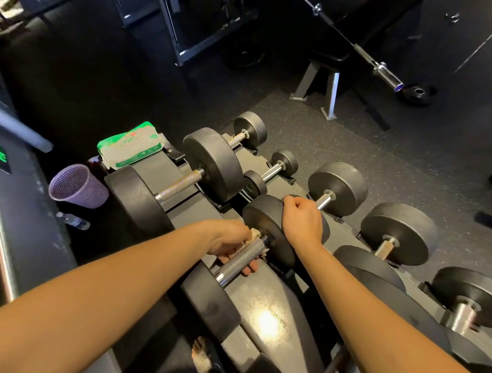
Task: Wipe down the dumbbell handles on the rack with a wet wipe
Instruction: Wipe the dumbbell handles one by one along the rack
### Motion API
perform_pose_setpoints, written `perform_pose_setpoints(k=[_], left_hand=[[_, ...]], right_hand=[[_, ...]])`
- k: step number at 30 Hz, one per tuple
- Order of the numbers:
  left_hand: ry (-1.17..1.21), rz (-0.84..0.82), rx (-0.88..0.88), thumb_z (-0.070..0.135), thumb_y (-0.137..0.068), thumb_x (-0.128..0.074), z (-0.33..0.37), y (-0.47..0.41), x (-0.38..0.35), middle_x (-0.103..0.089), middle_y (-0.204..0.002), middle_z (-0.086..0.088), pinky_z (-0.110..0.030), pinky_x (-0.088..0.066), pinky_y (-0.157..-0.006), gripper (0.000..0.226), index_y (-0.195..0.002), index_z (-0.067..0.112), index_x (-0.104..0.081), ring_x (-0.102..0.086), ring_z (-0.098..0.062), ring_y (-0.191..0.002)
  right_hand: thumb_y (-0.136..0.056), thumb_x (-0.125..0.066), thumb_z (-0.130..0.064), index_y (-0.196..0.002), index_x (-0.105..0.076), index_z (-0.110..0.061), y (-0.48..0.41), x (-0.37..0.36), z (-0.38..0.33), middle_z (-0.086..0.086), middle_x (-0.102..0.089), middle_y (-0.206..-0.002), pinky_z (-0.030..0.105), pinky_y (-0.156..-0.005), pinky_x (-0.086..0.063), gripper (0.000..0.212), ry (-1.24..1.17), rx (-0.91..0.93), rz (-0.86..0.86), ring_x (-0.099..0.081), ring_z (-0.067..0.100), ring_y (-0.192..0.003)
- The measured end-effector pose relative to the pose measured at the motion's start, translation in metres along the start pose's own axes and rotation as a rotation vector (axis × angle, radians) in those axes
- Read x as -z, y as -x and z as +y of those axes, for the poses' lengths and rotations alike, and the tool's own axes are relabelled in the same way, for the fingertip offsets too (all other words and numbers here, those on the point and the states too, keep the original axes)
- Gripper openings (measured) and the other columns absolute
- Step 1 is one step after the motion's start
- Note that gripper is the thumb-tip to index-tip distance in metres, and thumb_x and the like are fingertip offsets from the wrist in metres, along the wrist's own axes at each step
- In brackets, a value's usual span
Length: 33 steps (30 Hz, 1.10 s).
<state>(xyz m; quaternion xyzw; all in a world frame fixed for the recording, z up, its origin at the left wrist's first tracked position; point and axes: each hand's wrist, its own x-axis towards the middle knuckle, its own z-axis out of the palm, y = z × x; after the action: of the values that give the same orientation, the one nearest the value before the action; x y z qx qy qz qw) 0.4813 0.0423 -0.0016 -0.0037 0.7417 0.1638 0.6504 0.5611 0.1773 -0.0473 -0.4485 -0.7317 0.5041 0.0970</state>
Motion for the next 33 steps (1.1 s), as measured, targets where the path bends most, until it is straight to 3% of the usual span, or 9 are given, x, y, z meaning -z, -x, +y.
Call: perform_pose_setpoints(k=[2,7,10,17,21,25,29,31,33], left_hand=[[-0.130,0.073,-0.020,0.017,-0.103,-0.034,-0.005,-0.002,0.009,-0.075,-0.105,-0.020,-0.035,-0.058,-0.074,0.035,-0.114,0.001,-0.063,-0.073,-0.032,-0.091],[-0.485,0.440,-0.169,0.013,-0.098,-0.050,-0.006,-0.010,0.009,-0.062,-0.080,-0.005,-0.033,-0.052,-0.072,0.019,-0.082,0.011,-0.061,-0.060,-0.023,-0.078],[-0.249,0.587,-0.333,0.012,-0.089,-0.064,-0.001,-0.017,0.000,-0.074,-0.081,-0.004,-0.038,-0.060,-0.085,0.017,-0.075,0.011,-0.074,-0.070,-0.022,-0.085],[-0.059,0.424,-0.284,0.027,-0.085,-0.083,-0.016,-0.019,0.003,-0.060,-0.069,-0.002,-0.031,-0.052,-0.065,0.032,-0.071,0.018,-0.057,-0.057,-0.015,-0.066],[-0.199,0.355,-0.279,0.009,-0.088,-0.077,-0.016,-0.006,0.011,-0.060,-0.068,-0.006,-0.022,-0.047,-0.054,0.025,-0.069,0.014,-0.061,-0.054,-0.016,-0.061],[-0.520,0.238,-0.203,0.008,-0.086,-0.078,-0.019,0.012,0.018,-0.066,-0.072,-0.005,-0.025,-0.050,-0.064,0.015,-0.075,0.012,-0.068,-0.058,-0.018,-0.070],[-0.425,0.367,-0.346,0.003,-0.082,-0.075,-0.008,0.019,0.007,-0.071,-0.079,-0.009,-0.033,-0.057,-0.080,0.003,-0.082,0.005,-0.073,-0.066,-0.018,-0.078],[-0.165,0.450,-0.467,0.004,-0.078,-0.080,-0.001,0.017,-0.002,-0.074,-0.082,-0.009,-0.036,-0.060,-0.079,0.009,-0.081,0.008,-0.073,-0.071,-0.021,-0.080],[-0.199,0.513,-0.505,0.013,-0.076,-0.086,-0.002,0.008,-0.007,-0.072,-0.081,-0.002,-0.028,-0.057,-0.071,0.019,-0.087,0.014,-0.071,-0.068,-0.017,-0.078]], right_hand=[[-0.096,-0.047,-0.029,-0.063,-0.050,-0.010,0.000,0.000,0.001,0.004,-0.042,-0.057,0.034,-0.055,-0.031,0.038,-0.012,0.005,0.004,-0.039,0.019,-0.056],[-0.094,-0.047,-0.026,-0.058,-0.040,-0.014,0.001,0.000,0.001,0.002,-0.037,-0.054,0.034,-0.053,-0.026,0.038,-0.007,0.015,0.027,-0.035,0.019,-0.053],[-0.093,-0.047,-0.028,-0.058,-0.044,-0.013,0.000,-0.001,0.001,0.003,-0.042,-0.055,0.036,-0.054,-0.031,0.038,-0.007,0.007,0.029,-0.039,0.020,-0.054],[-0.095,-0.047,-0.029,-0.060,-0.049,-0.012,-0.001,-0.003,0.002,0.005,-0.045,-0.056,0.037,-0.056,-0.036,0.039,-0.011,0.019,0.022,-0.043,0.020,-0.056],[-0.095,-0.047,-0.028,-0.060,-0.044,-0.013,-0.001,0.000,0.001,0.005,-0.043,-0.057,0.035,-0.055,-0.031,0.038,0.007,0.012,0.014,-0.039,0.020,-0.056],[-0.096,-0.047,-0.027,-0.061,-0.044,-0.013,0.000,0.000,0.001,0.005,-0.043,-0.058,0.034,-0.054,-0.031,0.037,-0.001,0.009,0.009,-0.039,0.019,-0.056],[-0.096,-0.047,-0.027,-0.060,-0.044,-0.013,0.000,0.000,-0.001,0.005,-0.042,-0.058,0.034,-0.054,-0.030,0.038,0.000,0.012,0.004,-0.039,0.019,-0.056],[-0.096,-0.047,-0.026,-0.059,-0.042,-0.014,0.000,0.000,-0.002,0.004,-0.041,-0.056,0.033,-0.053,-0.028,0.040,-0.002,0.013,0.006,-0.037,0.019,-0.055],[-0.095,-0.047,-0.025,-0.057,-0.039,-0.015,0.001,0.001,-0.001,0.003,-0.038,-0.055,0.032,-0.052,-0.024,0.041,-0.003,0.022,0.012,-0.034,0.018,-0.054]])
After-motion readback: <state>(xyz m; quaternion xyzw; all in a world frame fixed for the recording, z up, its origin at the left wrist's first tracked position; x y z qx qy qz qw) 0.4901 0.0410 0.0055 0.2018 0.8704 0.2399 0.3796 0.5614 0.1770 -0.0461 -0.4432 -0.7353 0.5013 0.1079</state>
